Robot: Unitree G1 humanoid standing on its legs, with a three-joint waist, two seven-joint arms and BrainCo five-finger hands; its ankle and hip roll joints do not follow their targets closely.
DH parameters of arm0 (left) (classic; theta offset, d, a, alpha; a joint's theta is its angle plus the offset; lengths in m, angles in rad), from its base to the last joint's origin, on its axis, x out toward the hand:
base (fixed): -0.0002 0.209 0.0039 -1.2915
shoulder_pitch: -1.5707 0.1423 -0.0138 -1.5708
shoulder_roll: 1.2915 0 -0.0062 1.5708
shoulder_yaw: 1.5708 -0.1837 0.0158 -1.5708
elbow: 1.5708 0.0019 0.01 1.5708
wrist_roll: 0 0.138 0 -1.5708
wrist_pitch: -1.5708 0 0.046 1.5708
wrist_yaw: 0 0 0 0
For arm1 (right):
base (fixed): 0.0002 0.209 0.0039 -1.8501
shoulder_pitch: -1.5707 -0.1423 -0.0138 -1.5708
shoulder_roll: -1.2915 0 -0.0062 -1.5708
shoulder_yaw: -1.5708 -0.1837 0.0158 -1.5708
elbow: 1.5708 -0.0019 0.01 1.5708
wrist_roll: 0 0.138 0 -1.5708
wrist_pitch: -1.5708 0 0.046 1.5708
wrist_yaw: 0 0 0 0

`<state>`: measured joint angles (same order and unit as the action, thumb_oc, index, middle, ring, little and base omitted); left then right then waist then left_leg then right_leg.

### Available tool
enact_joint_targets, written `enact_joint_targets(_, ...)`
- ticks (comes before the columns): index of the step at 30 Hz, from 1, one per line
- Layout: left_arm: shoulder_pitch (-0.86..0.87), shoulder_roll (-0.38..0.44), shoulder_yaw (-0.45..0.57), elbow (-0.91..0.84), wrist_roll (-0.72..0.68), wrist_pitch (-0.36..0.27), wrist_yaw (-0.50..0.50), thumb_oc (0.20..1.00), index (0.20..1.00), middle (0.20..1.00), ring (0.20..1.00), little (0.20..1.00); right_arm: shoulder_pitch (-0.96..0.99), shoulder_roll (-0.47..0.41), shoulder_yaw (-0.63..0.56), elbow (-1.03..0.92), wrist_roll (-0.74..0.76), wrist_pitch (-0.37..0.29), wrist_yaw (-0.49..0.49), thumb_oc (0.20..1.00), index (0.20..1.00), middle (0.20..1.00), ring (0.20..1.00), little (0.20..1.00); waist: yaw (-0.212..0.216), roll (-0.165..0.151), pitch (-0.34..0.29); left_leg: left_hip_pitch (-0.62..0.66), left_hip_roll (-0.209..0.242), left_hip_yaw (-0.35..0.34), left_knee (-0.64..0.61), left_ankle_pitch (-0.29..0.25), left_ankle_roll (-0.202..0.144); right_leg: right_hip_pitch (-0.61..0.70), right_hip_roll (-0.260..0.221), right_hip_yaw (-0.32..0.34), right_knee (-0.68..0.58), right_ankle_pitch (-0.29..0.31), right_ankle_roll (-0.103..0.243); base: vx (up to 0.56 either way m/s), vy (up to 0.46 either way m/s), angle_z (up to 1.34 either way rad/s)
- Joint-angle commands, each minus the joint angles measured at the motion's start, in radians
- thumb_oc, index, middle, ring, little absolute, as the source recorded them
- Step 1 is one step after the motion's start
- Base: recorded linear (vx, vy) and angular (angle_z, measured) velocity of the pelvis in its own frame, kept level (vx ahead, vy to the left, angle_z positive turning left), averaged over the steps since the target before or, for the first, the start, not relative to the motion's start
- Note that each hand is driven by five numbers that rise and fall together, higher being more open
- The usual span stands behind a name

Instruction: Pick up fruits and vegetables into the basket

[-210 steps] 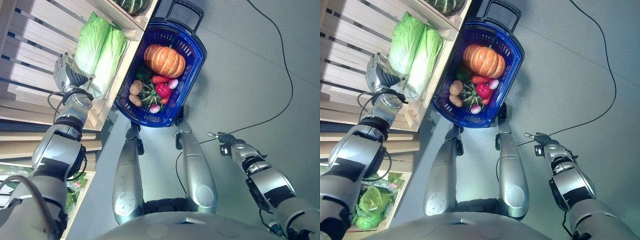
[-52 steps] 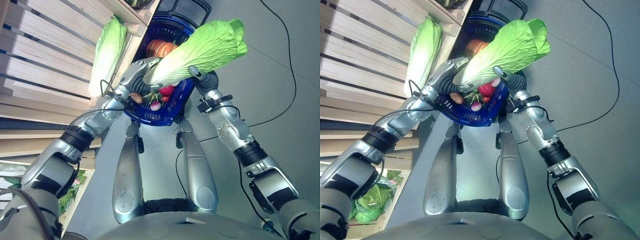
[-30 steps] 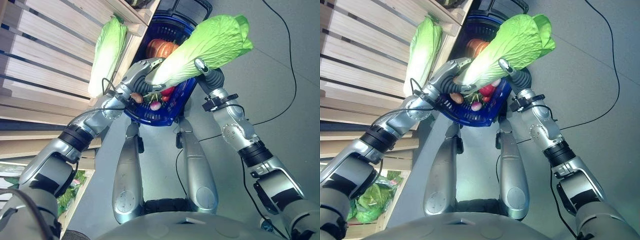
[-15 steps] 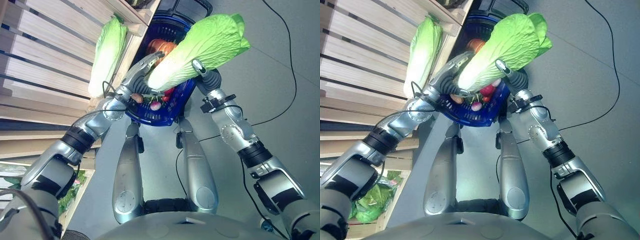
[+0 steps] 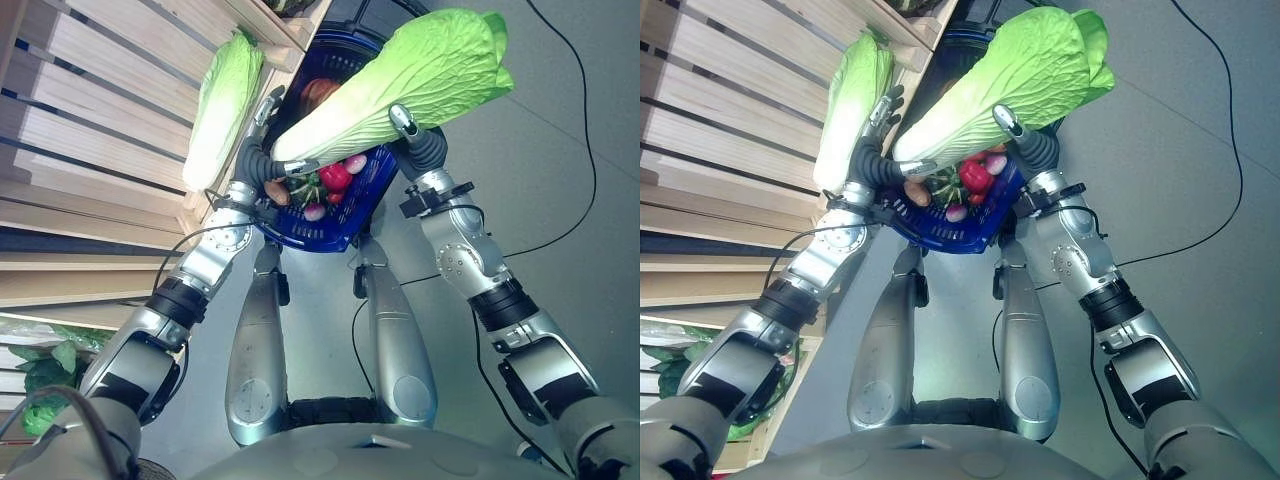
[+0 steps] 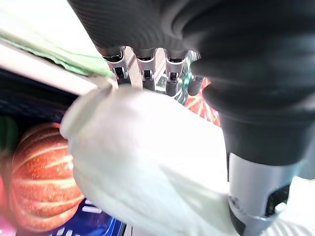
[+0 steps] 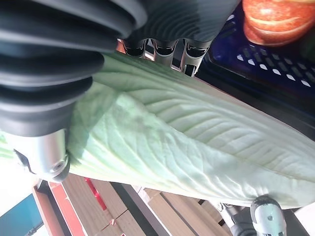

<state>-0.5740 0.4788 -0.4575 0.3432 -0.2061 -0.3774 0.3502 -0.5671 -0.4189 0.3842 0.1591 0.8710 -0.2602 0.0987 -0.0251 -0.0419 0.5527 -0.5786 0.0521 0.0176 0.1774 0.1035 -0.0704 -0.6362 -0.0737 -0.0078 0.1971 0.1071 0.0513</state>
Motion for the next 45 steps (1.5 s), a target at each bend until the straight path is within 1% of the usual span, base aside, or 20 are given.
enact_joint_targets(1, -0.005, 0.004, 0.176, 0.006, -0.082, -0.047, 0.105, 1.0, 1.0, 1.0, 1.0, 1.0, 0.039, -0.009, -0.048, -0.124, -0.047, -0.025, 0.026, 0.2, 0.2, 0.2, 0.2, 0.2, -0.007, -0.004, -0.033, -0.002, -0.067, -0.03, 0.014, -0.057, 0.012, 0.043, 0.045, -0.064, 0.073, -0.101, 0.029, 0.0, 0.0, 0.0)
enact_joint_targets(6, -0.023, 0.004, 0.231, 0.079, -0.095, -0.031, 0.159, 1.0, 1.0, 1.0, 1.0, 1.0, 0.036, -0.02, -0.074, -0.112, -0.066, -0.021, 0.022, 0.2, 0.2, 0.2, 0.2, 0.2, -0.014, -0.003, -0.033, -0.005, -0.067, -0.028, 0.023, -0.058, 0.009, 0.04, 0.046, -0.062, 0.082, -0.107, 0.025, 0.0, 0.006, 0.0)
enact_joint_targets(10, -0.044, 0.008, 0.256, 0.149, -0.103, -0.028, 0.18, 1.0, 1.0, 1.0, 1.0, 1.0, 0.027, -0.028, -0.085, -0.102, -0.086, -0.024, 0.007, 0.2, 0.2, 0.2, 0.2, 0.2, -0.021, 0.001, -0.033, -0.005, -0.066, -0.026, 0.027, -0.059, 0.008, 0.04, 0.049, -0.056, 0.086, -0.113, 0.022, 0.0, 0.035, -0.01)
enact_joint_targets(12, -0.048, 0.01, 0.258, 0.159, -0.107, -0.027, 0.18, 1.0, 1.0, 1.0, 1.0, 1.0, 0.025, -0.03, -0.085, -0.099, -0.092, -0.027, 0.001, 0.2, 0.2, 0.2, 0.2, 0.2, -0.022, 0.001, -0.033, -0.005, -0.065, -0.025, 0.027, -0.058, 0.008, 0.039, 0.049, -0.056, 0.087, -0.113, 0.021, 0.0, 0.0, 0.0)
enact_joint_targets(16, -0.061, 0.007, 0.263, 0.221, -0.1, -0.02, 0.19, 1.0, 1.0, 1.0, 1.0, 1.0, 0.017, -0.037, -0.097, -0.085, -0.133, -0.035, -0.051, 0.2, 0.2, 0.2, 0.2, 0.2, -0.028, 0.005, -0.033, -0.004, -0.065, -0.024, 0.025, -0.057, 0.009, 0.037, 0.051, -0.054, 0.089, -0.115, 0.019, 0.0, 0.008, 0.0)
enact_joint_targets(20, -0.059, 0.005, 0.262, 0.263, -0.091, -0.016, 0.195, 1.0, 1.0, 1.0, 1.0, 1.0, 0.015, -0.045, -0.096, -0.071, -0.156, -0.035, -0.068, 0.2, 0.2, 0.2, 0.2, 0.2, -0.03, 0.008, -0.033, -0.004, -0.066, -0.024, 0.028, -0.056, 0.008, 0.036, 0.049, -0.054, 0.091, -0.115, 0.018, 0.0, 0.0, 0.0)
enact_joint_targets(25, -0.075, 0.01, 0.245, 0.315, -0.097, 0.015, 0.202, 1.0, 1.0, 1.0, 1.0, 1.0, -0.012, -0.061, -0.067, -0.039, -0.191, -0.001, -0.119, 0.2, 0.2, 0.2, 0.2, 0.2, -0.032, 0.011, -0.033, -0.005, -0.066, -0.022, 0.032, -0.055, 0.007, 0.035, 0.047, -0.055, 0.092, -0.116, 0.017, 0.0, 0.0, 0.0)
enact_joint_targets(30, -0.089, 0.014, 0.226, 0.38, -0.119, 0.021, 0.186, 1.0, 1.0, 1.0, 1.0, 1.0, -0.077, -0.063, -0.017, 0.068, -0.188, 0.087, -0.16, 0.2, 0.2, 0.2, 0.2, 0.2, -0.022, 0.02, -0.033, 0.001, -0.067, -0.022, 0.039, -0.06, 0.006, 0.039, 0.041, -0.061, 0.098, -0.124, 0.014, 0.0, 0.0, 0.0)
enact_joint_targets(35, -0.118, 0.015, 0.211, 0.43, -0.138, 0.017, 0.154, 1.0, 1.0, 1.0, 1.0, 1.0, -0.165, -0.064, 0.022, 0.203, -0.173, 0.14, -0.189, 0.2, 0.2, 0.2, 0.2, 0.2, -0.006, 0.034, -0.033, 0.001, -0.07, -0.026, 0.042, -0.058, 0.003, 0.042, 0.032, -0.071, 0.1, -0.126, 0.011, 0.0, -0.001, -0.01)
enact_joint_targets(40, -0.154, 0.015, 0.191, 0.467, -0.152, 0.015, 0.126, 1.0, 1.0, 1.0, 1.0, 1.0, -0.256, -0.058, 0.037, 0.339, -0.147, 0.182, -0.199, 0.2, 0.2, 0.2, 0.2, 0.2, 0.012, 0.046, -0.033, -0.004, -0.075, -0.032, 0.053, -0.059, 0.001, 0.038, 0.025, -0.081, 0.113, -0.129, 0.01, 0.0, 0.0, 0.0)
enact_joint_targets(45, -0.196, 0.013, 0.174, 0.491, -0.157, 0.023, 0.107, 1.0, 1.0, 1.0, 1.0, 1.0, -0.34, -0.048, 0.048, 0.468, -0.135, 0.226, -0.186, 0.2, 0.2, 0.2, 0.2, 0.2, 0.028, 0.055, -0.033, -0.017, -0.08, -0.038, 0.065, -0.056, 0.001, 0.025, 0.021, -0.089, 0.126, -0.125, 0.01, 0.0, -0.014, 0.05)
